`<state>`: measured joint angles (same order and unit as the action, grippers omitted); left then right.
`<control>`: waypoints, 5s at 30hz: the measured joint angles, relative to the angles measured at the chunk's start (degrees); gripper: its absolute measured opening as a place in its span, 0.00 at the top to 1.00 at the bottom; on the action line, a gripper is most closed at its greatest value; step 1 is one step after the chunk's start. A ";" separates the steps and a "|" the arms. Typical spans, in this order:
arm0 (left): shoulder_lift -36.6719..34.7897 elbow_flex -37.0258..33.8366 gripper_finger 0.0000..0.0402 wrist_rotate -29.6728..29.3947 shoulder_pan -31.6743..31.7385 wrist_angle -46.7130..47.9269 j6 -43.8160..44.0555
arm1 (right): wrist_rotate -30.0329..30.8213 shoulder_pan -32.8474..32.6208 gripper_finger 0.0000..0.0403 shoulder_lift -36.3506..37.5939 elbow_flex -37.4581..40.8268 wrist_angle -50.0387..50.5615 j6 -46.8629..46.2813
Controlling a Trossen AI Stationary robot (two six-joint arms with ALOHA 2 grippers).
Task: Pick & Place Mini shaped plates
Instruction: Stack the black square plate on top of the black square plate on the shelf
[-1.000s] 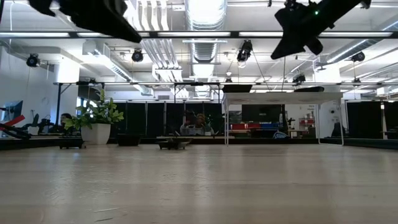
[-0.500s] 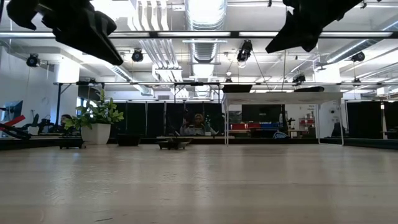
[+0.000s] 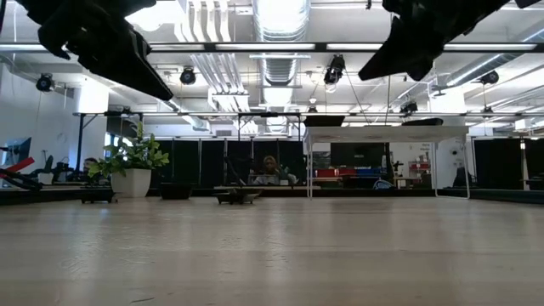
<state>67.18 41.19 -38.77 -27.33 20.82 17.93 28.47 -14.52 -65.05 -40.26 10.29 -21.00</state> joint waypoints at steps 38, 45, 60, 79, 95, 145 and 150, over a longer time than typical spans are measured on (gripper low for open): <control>0.07 -2.95 0.88 -9.42 1.16 -2.84 9.34 | -4.72 0.04 0.98 -20.79 -8.10 -19.48 1.69; 0.07 -2.99 0.88 -13.83 2.20 -2.80 16.37 | -9.07 0.02 0.98 -20.77 -8.10 -19.48 1.71; 0.07 -5.38 0.88 -3.64 9.94 -2.64 25.73 | -9.09 0.01 0.98 -20.70 -8.10 -19.50 2.13; 5.37 -10.88 0.91 12.72 30.93 -21.09 18.13 | -9.09 -0.63 0.98 -20.70 -8.08 -19.43 2.13; 15.08 -5.53 0.91 15.54 33.66 -24.22 18.18 | -9.09 -0.63 0.98 -20.68 -8.06 -18.41 1.98; 27.54 -1.44 0.80 15.38 37.48 -26.85 19.97 | -9.07 -0.63 0.98 -20.68 -8.06 -17.82 2.15; 27.54 -1.44 0.80 15.38 37.48 -26.85 20.06 | -9.07 -0.63 0.98 -20.68 -8.06 -17.86 2.15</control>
<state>94.72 39.75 -23.40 10.15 -6.03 38.00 19.40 -15.16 -85.73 -48.31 -7.57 -18.85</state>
